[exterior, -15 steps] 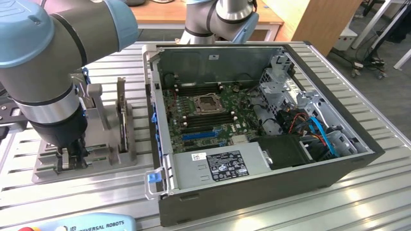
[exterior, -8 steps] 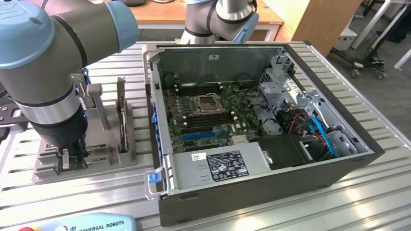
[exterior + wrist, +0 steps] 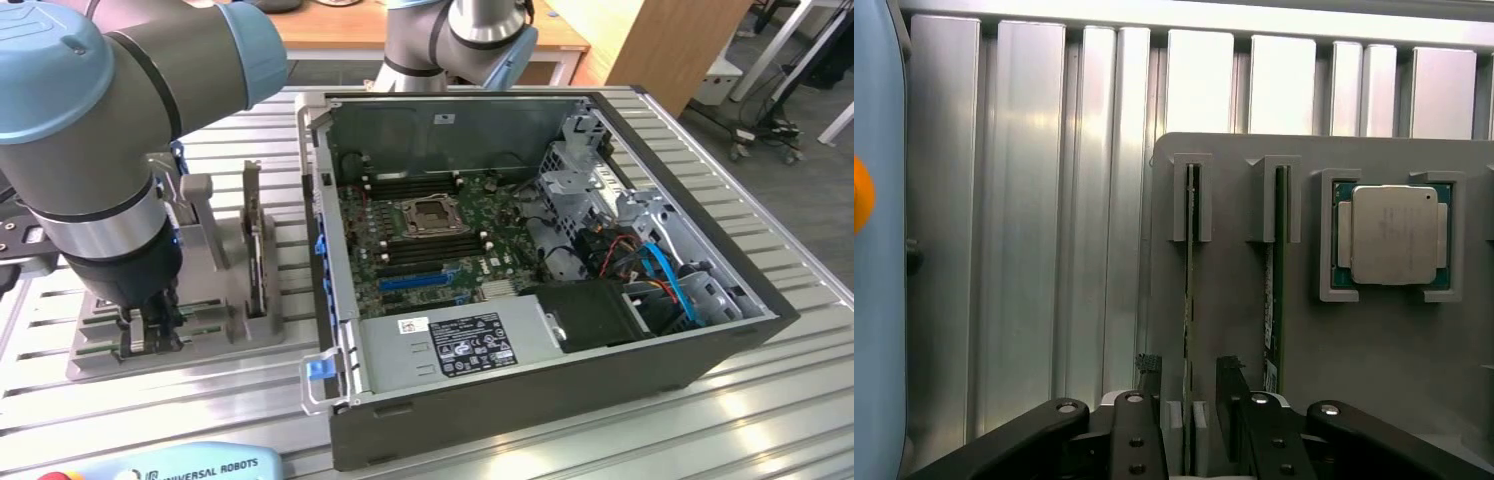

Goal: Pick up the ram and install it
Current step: 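Pick up the ram and move it above insertion slot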

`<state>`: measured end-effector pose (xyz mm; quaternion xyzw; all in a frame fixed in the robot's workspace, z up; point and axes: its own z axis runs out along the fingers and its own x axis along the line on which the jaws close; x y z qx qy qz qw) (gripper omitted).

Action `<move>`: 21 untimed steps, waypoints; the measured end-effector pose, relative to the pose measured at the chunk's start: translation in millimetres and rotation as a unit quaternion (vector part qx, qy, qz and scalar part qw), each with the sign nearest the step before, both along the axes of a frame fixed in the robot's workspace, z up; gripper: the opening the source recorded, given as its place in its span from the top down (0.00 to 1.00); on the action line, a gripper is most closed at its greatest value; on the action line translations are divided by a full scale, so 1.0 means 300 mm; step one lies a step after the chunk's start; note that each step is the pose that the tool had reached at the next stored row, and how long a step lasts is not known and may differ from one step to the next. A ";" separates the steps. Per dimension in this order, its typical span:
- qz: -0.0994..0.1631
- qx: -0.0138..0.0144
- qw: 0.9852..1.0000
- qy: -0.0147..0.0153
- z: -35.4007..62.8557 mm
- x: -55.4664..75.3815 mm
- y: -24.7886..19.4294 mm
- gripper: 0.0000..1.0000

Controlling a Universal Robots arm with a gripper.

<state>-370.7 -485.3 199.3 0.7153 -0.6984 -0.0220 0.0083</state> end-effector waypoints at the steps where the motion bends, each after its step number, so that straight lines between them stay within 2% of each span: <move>1: 0.000 0.000 1.000 0.000 0.000 0.000 0.000 0.64; 3: 0.000 0.000 1.000 0.000 0.000 0.000 0.000 0.66; 4: 0.000 0.000 1.000 0.000 0.000 0.000 0.000 0.73; 21: 0.010 0.000 1.000 0.000 0.000 0.004 0.000 0.73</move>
